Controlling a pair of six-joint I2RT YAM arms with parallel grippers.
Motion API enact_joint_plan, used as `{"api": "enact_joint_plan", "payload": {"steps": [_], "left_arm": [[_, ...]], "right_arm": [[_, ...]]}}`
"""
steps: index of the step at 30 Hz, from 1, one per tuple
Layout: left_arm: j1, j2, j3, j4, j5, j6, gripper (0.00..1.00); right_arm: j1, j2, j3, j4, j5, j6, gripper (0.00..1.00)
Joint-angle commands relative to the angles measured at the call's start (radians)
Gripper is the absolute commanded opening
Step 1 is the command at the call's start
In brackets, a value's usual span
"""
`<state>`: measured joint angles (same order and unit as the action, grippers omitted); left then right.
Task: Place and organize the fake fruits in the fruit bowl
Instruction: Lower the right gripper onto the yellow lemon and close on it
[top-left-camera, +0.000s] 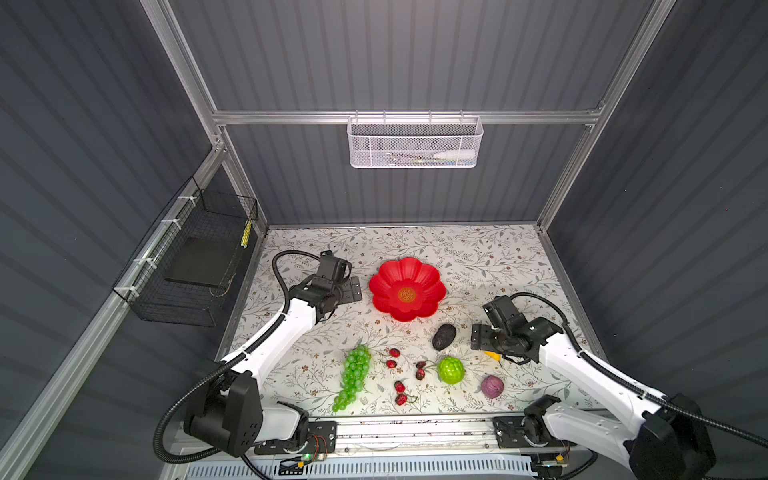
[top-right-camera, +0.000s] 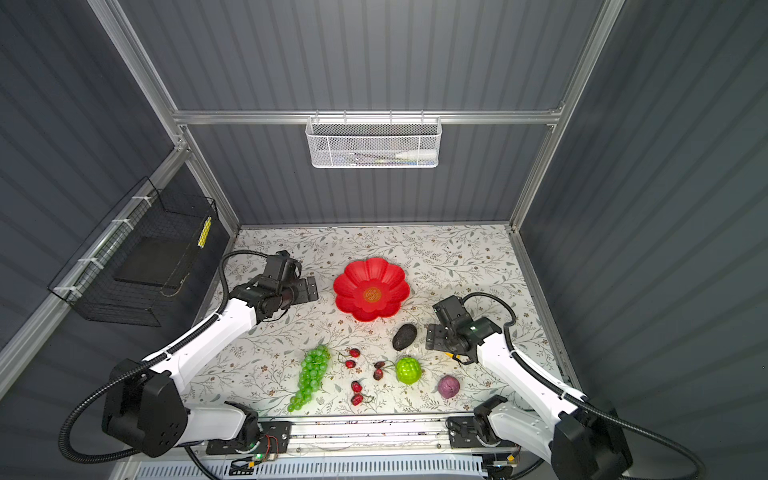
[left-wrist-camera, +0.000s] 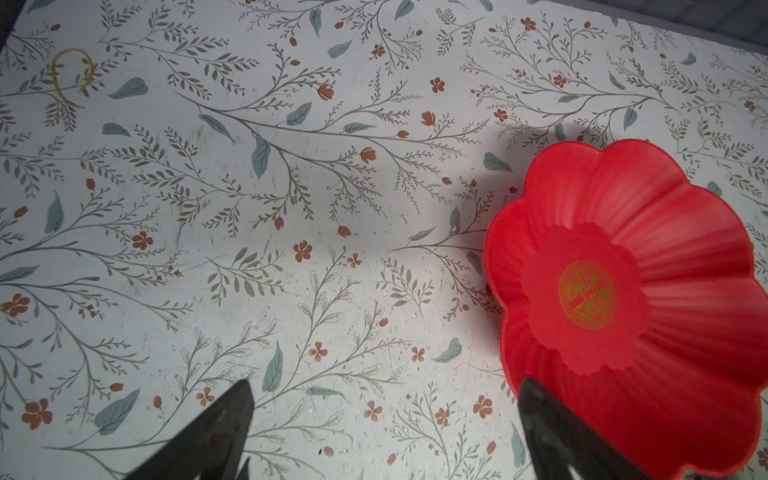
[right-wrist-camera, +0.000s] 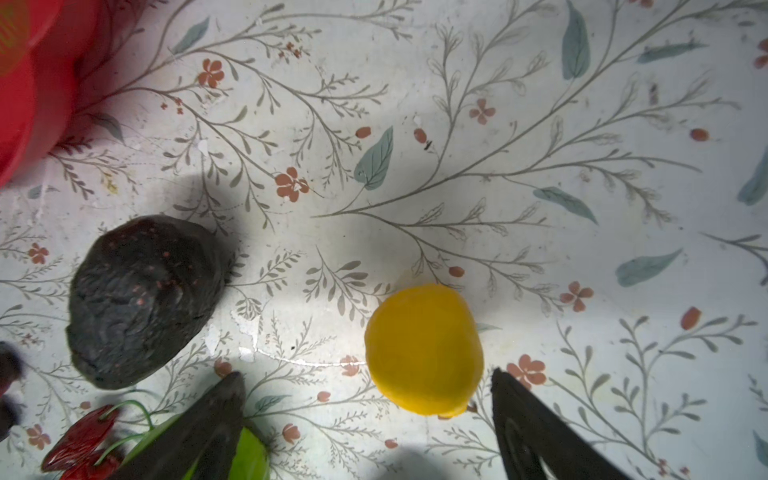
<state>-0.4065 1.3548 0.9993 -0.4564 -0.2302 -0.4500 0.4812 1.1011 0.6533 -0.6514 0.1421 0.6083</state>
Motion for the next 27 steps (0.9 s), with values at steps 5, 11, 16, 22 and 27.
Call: {"api": "enact_joint_plan", "payload": {"steps": [5, 11, 16, 22, 27], "left_arm": [[0.000, -0.020, -0.016, -0.019, 0.044, -0.005, 0.99], [0.000, -0.038, -0.030, -0.029, 0.047, -0.002, 0.99], [0.000, -0.047, -0.046, -0.034, 0.049, -0.013, 1.00], [0.000, -0.061, -0.048, -0.034, 0.045, -0.013, 1.00], [0.000, -0.056, -0.047, -0.030, 0.049, -0.010, 1.00]], "right_arm": [[-0.033, 0.078, -0.065, 0.118, -0.004, 0.034, 0.90], [-0.042, 0.163, -0.063, 0.179, -0.022, 0.021, 0.80], [-0.041, 0.187, -0.062, 0.187, -0.051, 0.024, 0.72], [-0.036, 0.137, -0.098, 0.179, -0.102, 0.045, 0.81], [-0.020, 0.069, -0.100, 0.130, -0.098, 0.040, 0.84]]}}
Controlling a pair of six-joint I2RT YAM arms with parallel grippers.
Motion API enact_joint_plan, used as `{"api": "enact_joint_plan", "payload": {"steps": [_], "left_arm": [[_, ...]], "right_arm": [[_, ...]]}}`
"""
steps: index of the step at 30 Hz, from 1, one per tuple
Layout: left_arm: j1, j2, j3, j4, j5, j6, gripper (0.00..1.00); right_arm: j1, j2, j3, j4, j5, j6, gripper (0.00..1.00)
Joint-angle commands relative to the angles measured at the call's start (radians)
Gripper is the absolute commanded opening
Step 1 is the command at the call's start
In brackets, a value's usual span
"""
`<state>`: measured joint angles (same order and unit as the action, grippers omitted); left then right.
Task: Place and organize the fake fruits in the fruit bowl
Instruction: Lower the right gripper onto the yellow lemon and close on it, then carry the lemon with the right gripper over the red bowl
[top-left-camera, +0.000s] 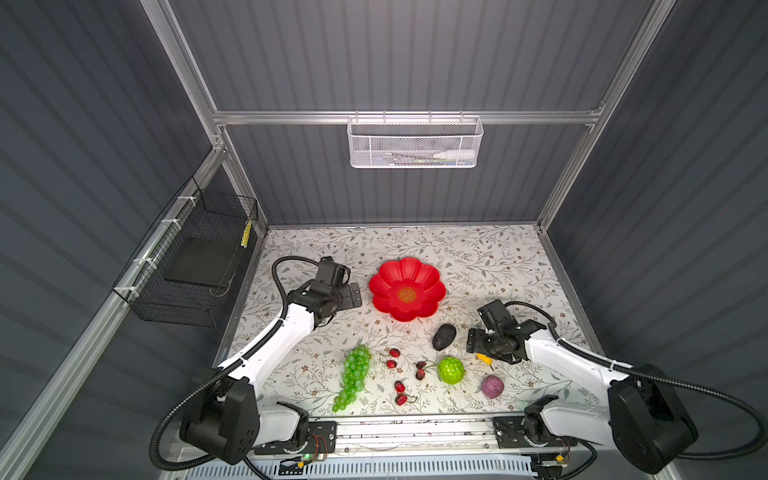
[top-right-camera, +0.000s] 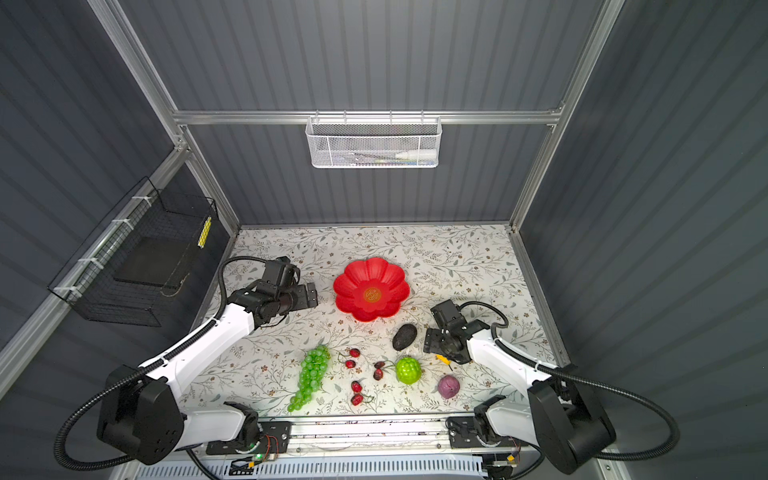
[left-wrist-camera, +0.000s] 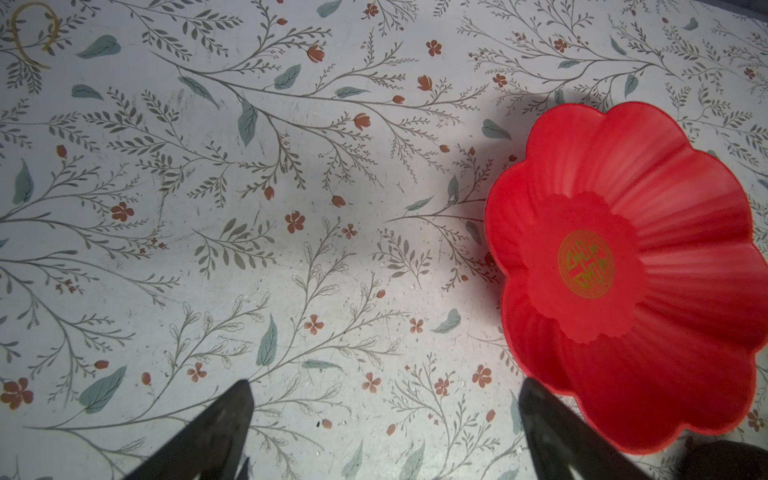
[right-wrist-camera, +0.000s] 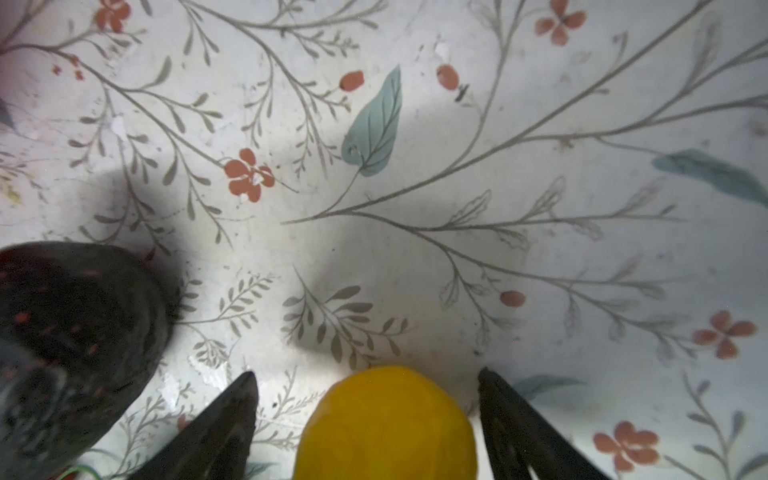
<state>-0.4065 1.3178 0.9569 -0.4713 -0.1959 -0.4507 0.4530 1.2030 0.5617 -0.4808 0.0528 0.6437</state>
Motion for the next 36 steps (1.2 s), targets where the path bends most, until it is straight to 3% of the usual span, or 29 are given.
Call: {"api": "enact_joint_plan", "payload": {"steps": [1, 8, 15, 19, 23, 26, 36], "left_arm": [[0.000, -0.016, -0.006, -0.016, 0.017, -0.011, 1.00], [0.000, -0.015, -0.004, -0.020, 0.027, -0.015, 1.00], [0.000, -0.044, -0.010, -0.032, 0.009, -0.010, 1.00], [0.000, -0.042, -0.016, -0.029, 0.009, -0.017, 1.00], [0.000, -0.037, -0.016, -0.029, 0.012, -0.017, 1.00], [0.000, -0.041, -0.016, -0.035, 0.006, -0.014, 1.00], [0.000, -0.083, -0.050, -0.047, -0.008, -0.029, 1.00]], "right_arm": [[0.008, -0.040, -0.012, -0.045, -0.005, 0.005, 0.83], [0.008, 0.003, -0.024, -0.017, -0.022, 0.011, 0.71], [0.013, 0.020, -0.036, 0.004, -0.055, 0.012, 0.72], [0.016, 0.002, -0.048, 0.008, -0.038, 0.017, 0.63], [0.015, -0.003, -0.041, 0.008, -0.037, 0.012, 0.45], [0.015, -0.013, -0.036, 0.004, -0.041, 0.006, 0.40], [0.014, -0.059, 0.194, -0.095, -0.022, -0.101, 0.36]]}}
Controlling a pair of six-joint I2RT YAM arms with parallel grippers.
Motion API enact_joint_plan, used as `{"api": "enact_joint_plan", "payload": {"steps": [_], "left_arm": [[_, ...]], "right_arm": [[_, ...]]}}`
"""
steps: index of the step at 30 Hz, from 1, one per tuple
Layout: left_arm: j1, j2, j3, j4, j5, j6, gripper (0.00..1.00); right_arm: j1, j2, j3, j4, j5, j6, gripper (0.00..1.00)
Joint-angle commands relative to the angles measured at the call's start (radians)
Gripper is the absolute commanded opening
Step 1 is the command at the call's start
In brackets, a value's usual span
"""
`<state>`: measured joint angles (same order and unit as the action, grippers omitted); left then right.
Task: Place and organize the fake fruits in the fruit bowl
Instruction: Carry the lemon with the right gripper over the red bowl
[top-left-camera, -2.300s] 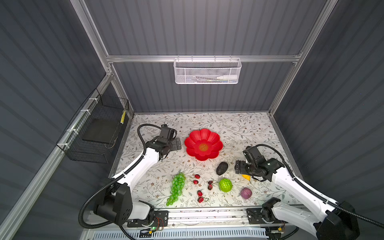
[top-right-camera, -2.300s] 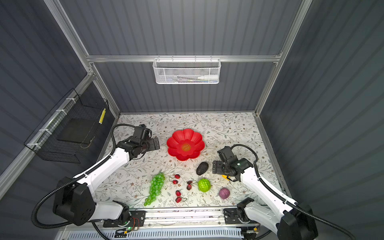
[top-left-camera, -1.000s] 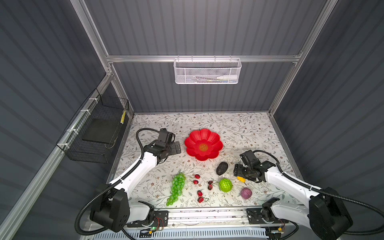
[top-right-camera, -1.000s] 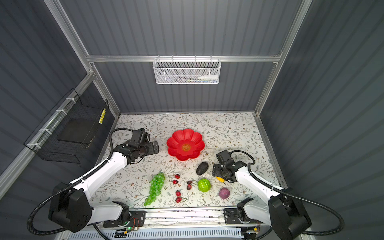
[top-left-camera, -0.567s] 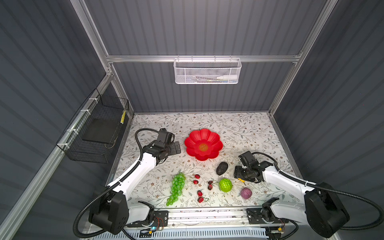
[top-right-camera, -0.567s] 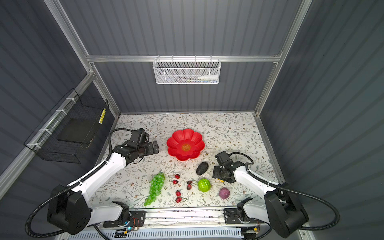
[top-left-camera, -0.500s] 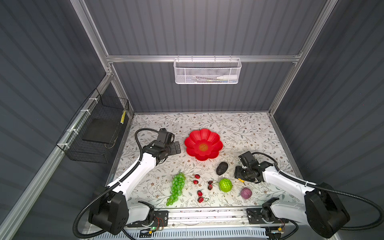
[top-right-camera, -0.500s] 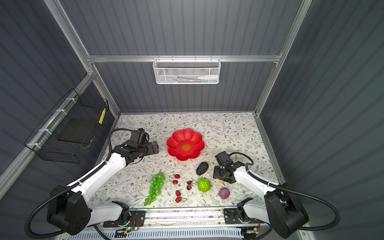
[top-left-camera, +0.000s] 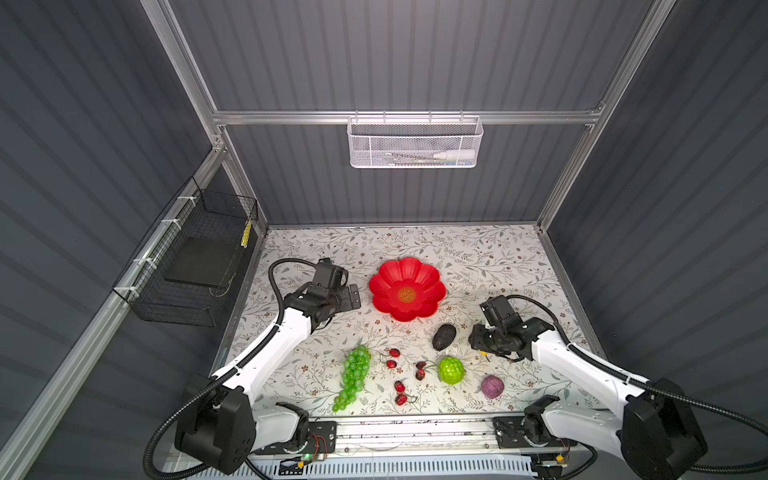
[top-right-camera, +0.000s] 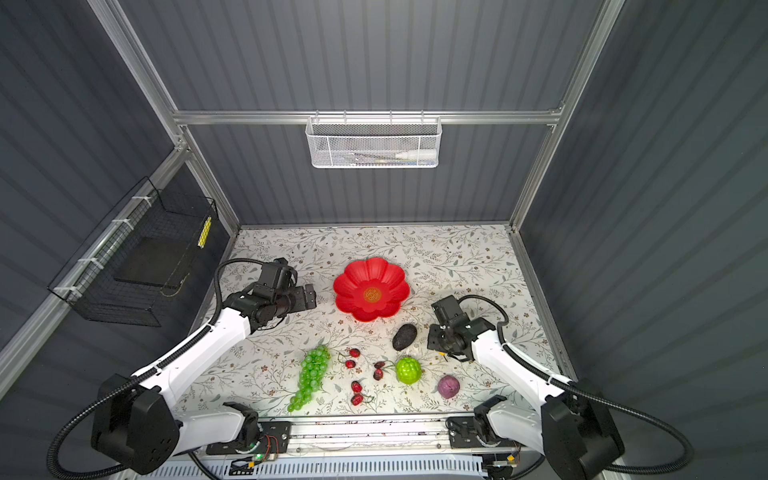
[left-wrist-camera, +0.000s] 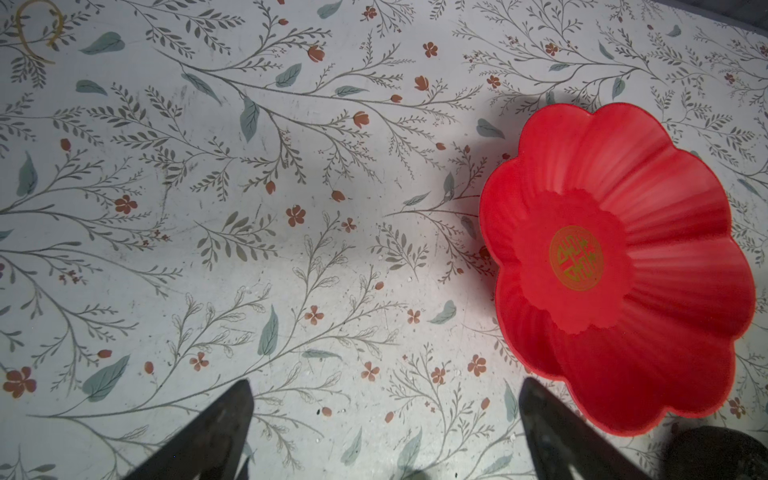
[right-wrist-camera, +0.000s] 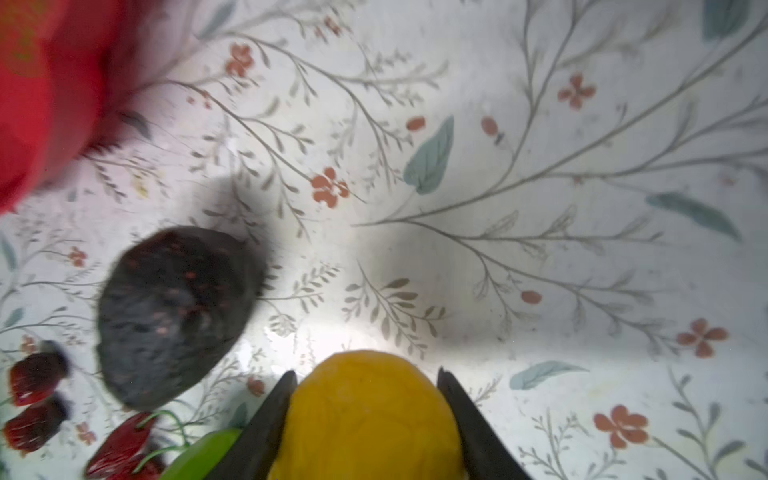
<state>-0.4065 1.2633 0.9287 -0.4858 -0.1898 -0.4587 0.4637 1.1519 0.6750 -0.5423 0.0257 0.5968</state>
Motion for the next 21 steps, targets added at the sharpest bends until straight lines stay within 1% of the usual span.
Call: {"api": "enact_joint_plan", "payload": {"steps": [1, 3, 7, 11, 16, 21], "left_arm": [[0.000, -0.035, -0.027, -0.033, -0.014, -0.023, 1.00], [0.000, -0.043, -0.036, -0.037, -0.014, -0.024, 1.00], [0.000, -0.059, -0.046, -0.058, -0.024, -0.023, 1.00], [0.000, -0.087, -0.062, -0.074, -0.031, -0.024, 1.00], [0.000, -0.134, -0.092, -0.084, -0.039, -0.028, 1.00], [0.000, -0.151, -0.100, -0.090, -0.050, -0.022, 1.00]], "right_arm": [[0.004, 0.006, 0.128, -0.033, 0.002, -0.075, 0.36], [0.003, 0.059, 0.227, -0.040, -0.007, -0.121, 0.36], [0.011, 0.244, 0.467, -0.042, -0.064, -0.208, 0.35], [0.035, 0.442, 0.681, -0.031, -0.104, -0.264, 0.35], [0.077, 0.660, 0.871, -0.033, -0.137, -0.301, 0.35], [0.117, 0.837, 1.008, -0.050, -0.117, -0.343, 0.35]]}}
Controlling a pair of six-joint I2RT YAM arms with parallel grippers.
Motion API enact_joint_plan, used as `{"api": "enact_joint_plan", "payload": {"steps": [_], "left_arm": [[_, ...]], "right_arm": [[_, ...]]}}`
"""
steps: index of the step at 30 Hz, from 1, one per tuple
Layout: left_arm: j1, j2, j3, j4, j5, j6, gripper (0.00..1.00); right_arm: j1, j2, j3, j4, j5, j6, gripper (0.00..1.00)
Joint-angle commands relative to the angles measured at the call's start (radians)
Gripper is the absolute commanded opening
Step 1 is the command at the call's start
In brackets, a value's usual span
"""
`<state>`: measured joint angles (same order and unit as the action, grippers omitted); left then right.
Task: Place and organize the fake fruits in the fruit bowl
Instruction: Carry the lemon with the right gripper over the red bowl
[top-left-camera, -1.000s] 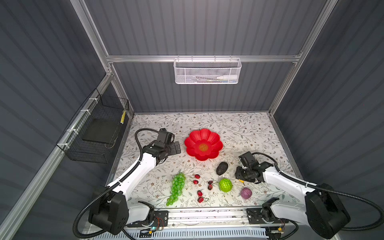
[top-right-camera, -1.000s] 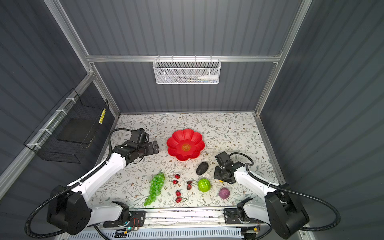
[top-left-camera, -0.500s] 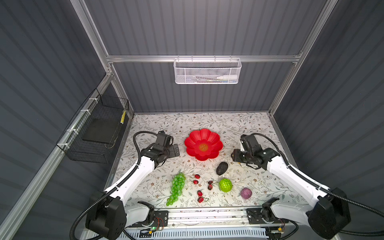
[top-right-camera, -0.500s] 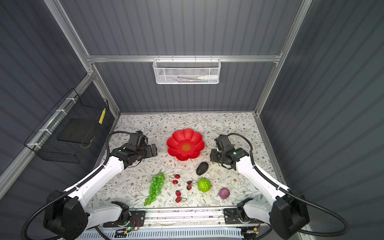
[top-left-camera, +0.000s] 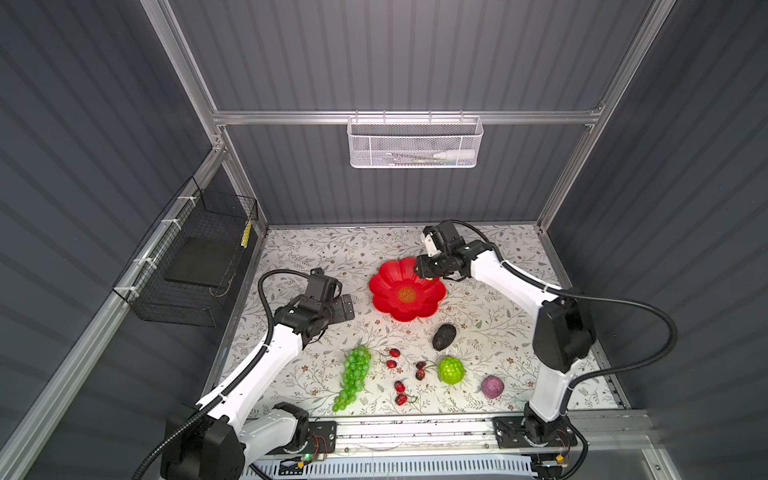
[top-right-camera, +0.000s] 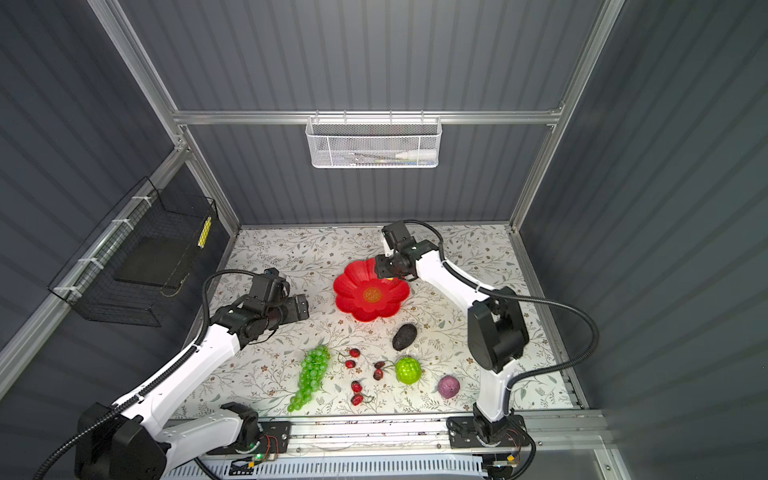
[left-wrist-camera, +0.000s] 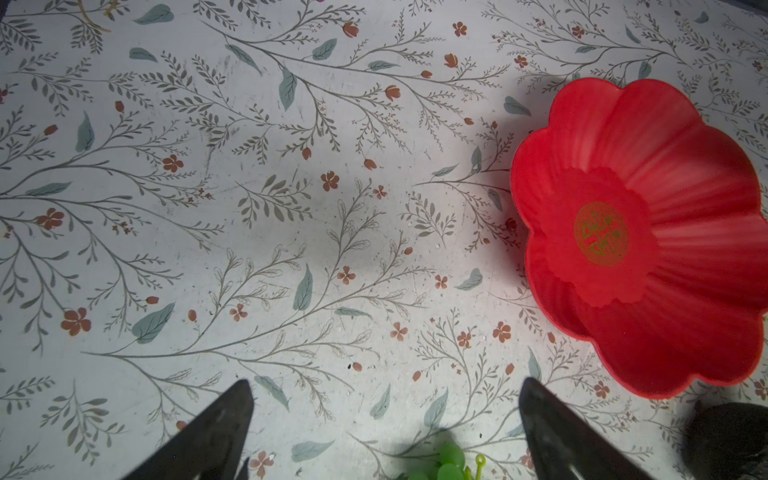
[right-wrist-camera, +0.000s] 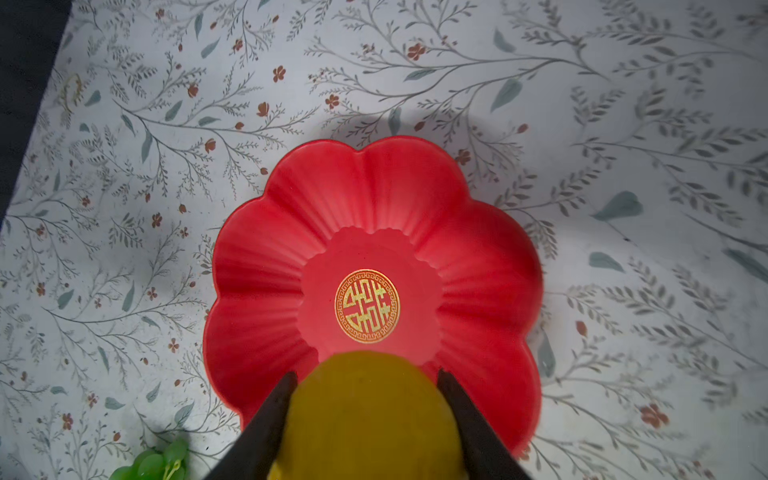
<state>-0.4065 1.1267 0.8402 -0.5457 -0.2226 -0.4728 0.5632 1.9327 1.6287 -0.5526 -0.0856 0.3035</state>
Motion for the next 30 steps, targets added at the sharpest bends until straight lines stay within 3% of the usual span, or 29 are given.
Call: {"api": "enact_joint_plan", "payload": {"steps": [1, 13, 30], "left_arm": [[0.001, -0.015, -0.012, -0.031, -0.019, -0.007, 1.00], [0.000, 0.012, -0.036, 0.014, 0.029, -0.024, 1.00], [0.000, 0.025, 0.039, -0.056, 0.052, 0.002, 1.00]], "right_arm": [[0.020, 0.086, 0.076, -0.043, -0.001, -0.057, 0.35], [0.022, 0.307, 0.260, -0.103, 0.085, -0.125, 0.38], [0.003, 0.397, 0.273, -0.077, 0.049, -0.111, 0.46]]}}
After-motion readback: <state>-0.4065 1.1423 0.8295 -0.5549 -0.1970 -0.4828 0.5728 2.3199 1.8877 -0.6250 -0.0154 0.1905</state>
